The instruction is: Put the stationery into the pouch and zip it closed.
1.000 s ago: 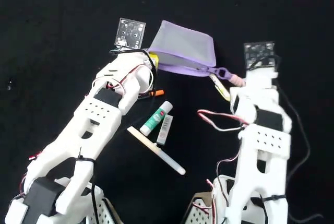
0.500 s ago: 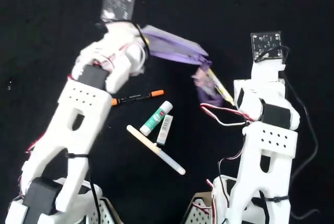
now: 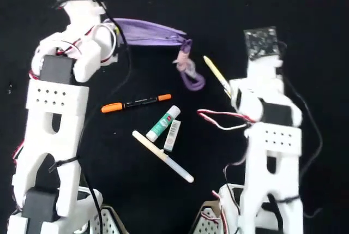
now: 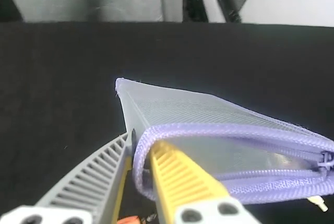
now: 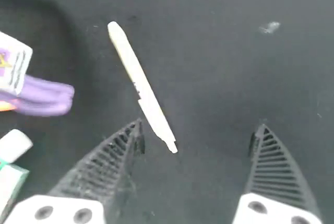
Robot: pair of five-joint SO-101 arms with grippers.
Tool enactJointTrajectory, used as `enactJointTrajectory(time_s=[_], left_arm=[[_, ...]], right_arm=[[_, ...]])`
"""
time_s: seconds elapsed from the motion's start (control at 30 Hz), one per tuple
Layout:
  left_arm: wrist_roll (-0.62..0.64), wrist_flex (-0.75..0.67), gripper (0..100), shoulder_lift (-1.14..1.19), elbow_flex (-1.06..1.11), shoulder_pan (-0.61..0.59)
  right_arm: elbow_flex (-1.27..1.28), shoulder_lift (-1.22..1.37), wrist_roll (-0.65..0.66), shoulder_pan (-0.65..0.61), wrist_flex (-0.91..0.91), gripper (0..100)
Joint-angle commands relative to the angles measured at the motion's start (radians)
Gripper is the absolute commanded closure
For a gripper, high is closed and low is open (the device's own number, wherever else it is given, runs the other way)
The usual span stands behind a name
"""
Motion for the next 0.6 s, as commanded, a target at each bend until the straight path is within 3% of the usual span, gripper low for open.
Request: enactJointTrajectory(time_s=[0.0, 0.23, 0.57], left_arm=[[0.006, 0.048, 97, -0.031, -0.076, -0.045], [0.006, 0.133, 97, -0.031, -0.104, -0.136], [-0.057, 0.269, 97, -0.031, -0.200, -0.151]], right_arm=[[-0.122, 0.153, -0.006, -0.054, -0.031, 69.4], [-0.255, 0.503, -0.049, -0.066, -0.138, 69.4], [-0.506, 0.871, -0.006, -0.155, -0.138, 69.5]])
